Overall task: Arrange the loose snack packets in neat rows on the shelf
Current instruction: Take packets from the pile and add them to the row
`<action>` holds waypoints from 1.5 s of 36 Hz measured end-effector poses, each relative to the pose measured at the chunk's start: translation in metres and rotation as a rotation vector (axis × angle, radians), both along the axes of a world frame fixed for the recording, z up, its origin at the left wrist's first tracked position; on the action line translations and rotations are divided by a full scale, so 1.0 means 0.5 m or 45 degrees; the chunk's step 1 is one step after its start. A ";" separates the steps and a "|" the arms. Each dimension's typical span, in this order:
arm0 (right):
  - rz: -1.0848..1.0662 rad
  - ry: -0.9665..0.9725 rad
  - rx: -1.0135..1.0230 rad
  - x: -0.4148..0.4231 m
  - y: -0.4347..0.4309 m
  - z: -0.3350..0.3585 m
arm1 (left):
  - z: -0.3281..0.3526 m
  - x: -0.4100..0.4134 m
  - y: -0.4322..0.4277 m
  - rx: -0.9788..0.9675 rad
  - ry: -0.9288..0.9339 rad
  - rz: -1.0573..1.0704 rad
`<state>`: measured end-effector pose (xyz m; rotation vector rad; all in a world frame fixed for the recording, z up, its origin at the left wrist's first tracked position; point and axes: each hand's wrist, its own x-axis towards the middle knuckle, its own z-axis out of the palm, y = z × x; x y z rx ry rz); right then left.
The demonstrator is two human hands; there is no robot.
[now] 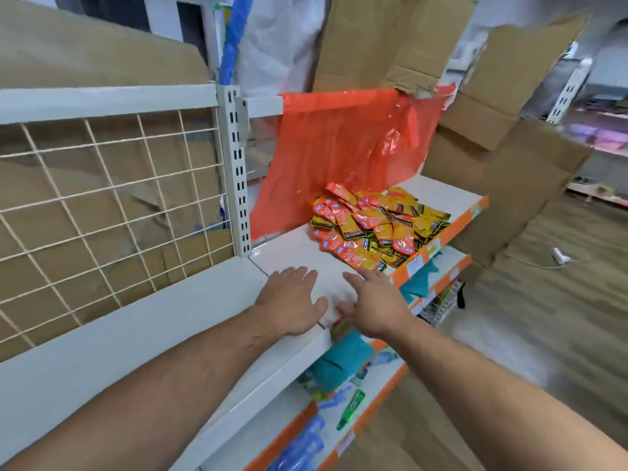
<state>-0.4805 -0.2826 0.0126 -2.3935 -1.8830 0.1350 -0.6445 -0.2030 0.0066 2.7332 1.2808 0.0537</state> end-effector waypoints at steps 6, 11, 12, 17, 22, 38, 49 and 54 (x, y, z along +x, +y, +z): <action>-0.080 -0.005 -0.047 0.088 0.085 0.012 | -0.004 0.101 0.107 0.034 0.003 -0.073; -0.065 0.023 -0.064 0.140 0.146 0.007 | -0.013 0.157 0.174 0.030 -0.012 -0.087; -0.059 0.034 -0.063 0.150 0.157 0.004 | -0.016 0.166 0.184 0.032 -0.010 -0.078; 0.027 0.008 -0.083 0.202 0.211 -0.017 | -0.034 0.207 0.226 0.031 -0.038 0.003; 0.220 -0.094 -0.077 0.248 0.257 -0.039 | -0.052 0.234 0.246 0.022 -0.066 0.150; 0.646 -0.023 0.007 0.275 0.318 -0.072 | -0.076 0.264 0.176 -0.109 -0.125 0.746; 0.686 0.091 -0.144 0.252 0.348 -0.067 | -0.061 0.245 0.134 -0.140 -0.051 0.926; 0.623 0.158 -0.257 0.240 0.361 -0.058 | -0.062 0.237 0.135 -0.152 -0.073 0.986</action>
